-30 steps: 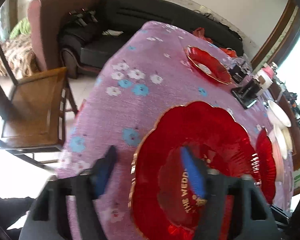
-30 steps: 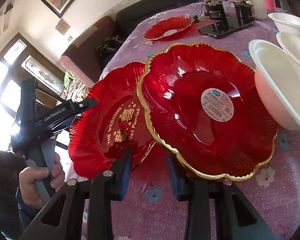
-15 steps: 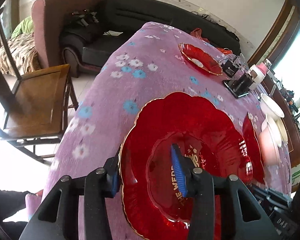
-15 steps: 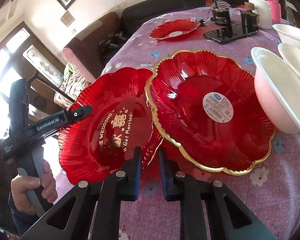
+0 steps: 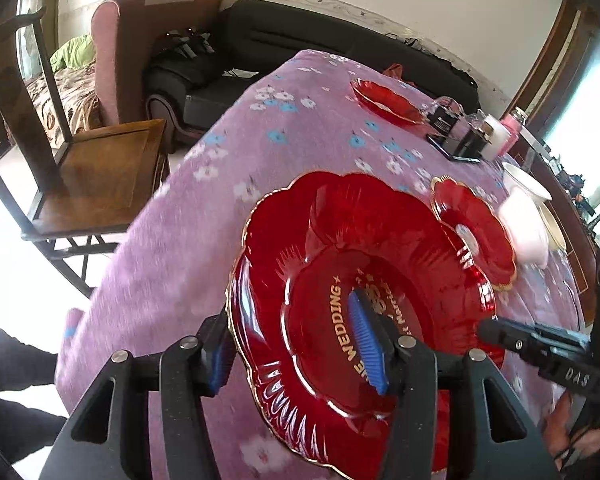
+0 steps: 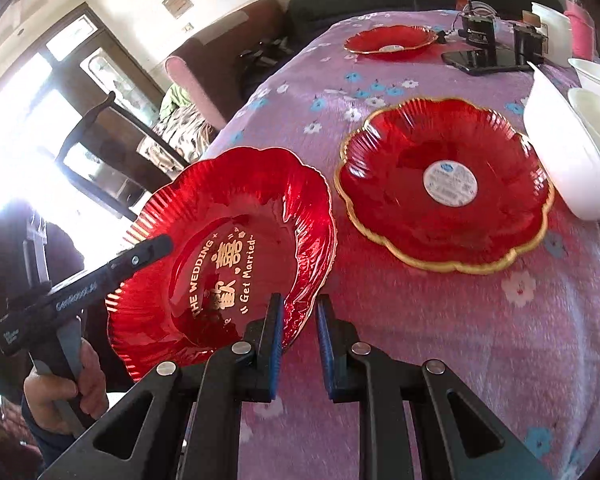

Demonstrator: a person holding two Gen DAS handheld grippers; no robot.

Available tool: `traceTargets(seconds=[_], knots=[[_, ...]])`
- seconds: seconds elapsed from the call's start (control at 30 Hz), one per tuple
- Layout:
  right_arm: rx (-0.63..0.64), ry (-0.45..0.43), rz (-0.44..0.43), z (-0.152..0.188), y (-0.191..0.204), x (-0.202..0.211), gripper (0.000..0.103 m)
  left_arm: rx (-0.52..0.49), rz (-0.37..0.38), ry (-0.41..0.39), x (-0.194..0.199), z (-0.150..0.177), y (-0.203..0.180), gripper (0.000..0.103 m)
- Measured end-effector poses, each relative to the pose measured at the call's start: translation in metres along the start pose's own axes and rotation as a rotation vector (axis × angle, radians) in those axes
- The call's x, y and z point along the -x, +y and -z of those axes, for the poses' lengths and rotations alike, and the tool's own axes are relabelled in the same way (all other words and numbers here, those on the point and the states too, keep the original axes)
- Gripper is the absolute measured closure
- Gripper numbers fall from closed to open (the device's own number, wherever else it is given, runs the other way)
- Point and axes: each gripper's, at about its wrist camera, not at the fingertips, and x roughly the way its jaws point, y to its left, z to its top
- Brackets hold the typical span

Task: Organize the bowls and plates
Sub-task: 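Carry the wedding plate with the left tool toward the red sticker plate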

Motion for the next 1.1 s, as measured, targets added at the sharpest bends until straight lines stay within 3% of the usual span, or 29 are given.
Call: traceTargets(seconds=[0.17, 0.43, 0.63, 0.77, 0.83, 0.87, 0.93, 0.97, 1.0, 1.03, 1.1], knots=[[0.014, -0.008, 0.01, 0.014, -0.014, 0.018, 0.085, -0.014, 0.031, 0.009, 0.001, 0.02, -0.017, 0.052], [-0.009, -0.046, 0.034, 0.025, -0.034, 0.04, 0.085, -0.099, -0.007, -0.013, -0.013, 0.024, -0.053, 0.051], [-0.031, -0.041, 0.016, 0.028, -0.038, 0.039, 0.085, -0.1, -0.015, -0.019, -0.015, 0.024, -0.054, 0.051], [-0.048, -0.043, -0.01, 0.029, -0.042, 0.045, 0.084, -0.08, 0.037, -0.044, -0.004, 0.02, -0.045, 0.046], [-0.048, -0.059, -0.018, 0.028, -0.044, 0.052, 0.084, -0.06, 0.098, -0.08, 0.01, 0.016, -0.034, 0.042], [-0.046, -0.077, -0.015, 0.028, -0.045, 0.059, 0.084, -0.048, 0.153, -0.105, 0.019, 0.015, -0.028, 0.042], [-0.045, -0.11, -0.013, 0.029, -0.046, 0.069, 0.084, -0.007, 0.363, -0.181, 0.045, 0.011, -0.009, 0.042], [-0.044, -0.134, -0.006, 0.03, -0.048, 0.078, 0.084, 0.03, 0.508, -0.259, 0.067, 0.011, 0.007, 0.042], [-0.044, -0.148, -0.004, 0.03, -0.048, 0.083, 0.084, 0.045, 0.589, -0.335, 0.086, 0.013, 0.018, 0.042], [-0.044, -0.162, -0.006, 0.031, -0.05, 0.088, 0.084, 0.057, 0.656, -0.478, 0.117, 0.018, 0.035, 0.042], [-0.03, -0.199, -0.004, 0.03, -0.05, 0.098, 0.084, 0.074, 0.655, -0.756, 0.17, 0.036, 0.06, 0.037]])
